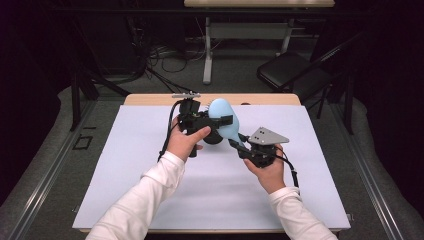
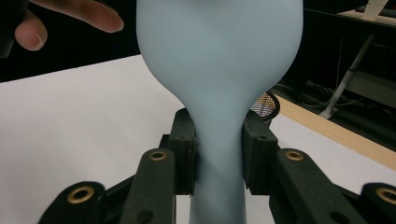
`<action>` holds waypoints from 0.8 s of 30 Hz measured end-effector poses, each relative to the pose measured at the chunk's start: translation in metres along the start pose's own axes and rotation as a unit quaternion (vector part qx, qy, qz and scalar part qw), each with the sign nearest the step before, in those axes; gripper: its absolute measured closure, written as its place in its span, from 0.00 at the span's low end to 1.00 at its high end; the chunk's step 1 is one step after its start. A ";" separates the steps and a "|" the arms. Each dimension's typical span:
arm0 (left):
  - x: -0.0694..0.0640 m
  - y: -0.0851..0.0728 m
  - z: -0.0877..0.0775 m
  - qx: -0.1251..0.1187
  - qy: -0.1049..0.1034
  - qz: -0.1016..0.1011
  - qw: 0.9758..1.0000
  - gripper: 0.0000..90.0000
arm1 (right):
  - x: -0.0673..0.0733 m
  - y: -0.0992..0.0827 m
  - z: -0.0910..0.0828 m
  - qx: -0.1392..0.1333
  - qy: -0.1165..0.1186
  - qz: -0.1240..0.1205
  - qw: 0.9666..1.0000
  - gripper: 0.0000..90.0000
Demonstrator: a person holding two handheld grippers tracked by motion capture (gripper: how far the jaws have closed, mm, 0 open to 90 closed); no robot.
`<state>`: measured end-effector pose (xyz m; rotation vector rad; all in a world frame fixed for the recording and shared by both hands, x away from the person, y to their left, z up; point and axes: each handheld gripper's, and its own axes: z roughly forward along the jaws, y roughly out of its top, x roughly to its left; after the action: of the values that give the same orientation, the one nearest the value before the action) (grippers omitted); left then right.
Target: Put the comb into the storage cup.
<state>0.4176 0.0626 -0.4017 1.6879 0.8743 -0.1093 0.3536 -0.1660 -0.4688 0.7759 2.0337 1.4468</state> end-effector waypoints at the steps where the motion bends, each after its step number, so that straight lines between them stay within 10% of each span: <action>1: 0.000 0.000 0.000 0.000 0.000 -0.003 1.000 0.21 | 0.000 0.000 0.000 0.000 0.000 0.000 1.000 0.77; 24: 0.002 -0.001 0.000 -0.006 -0.013 -0.027 1.000 0.33 | 0.001 -0.001 0.001 0.001 0.001 -0.001 1.000 0.77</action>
<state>0.4179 0.0636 -0.4033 1.6485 0.8999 -0.1622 0.3534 -0.1648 -0.4704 0.7731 2.0365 1.4447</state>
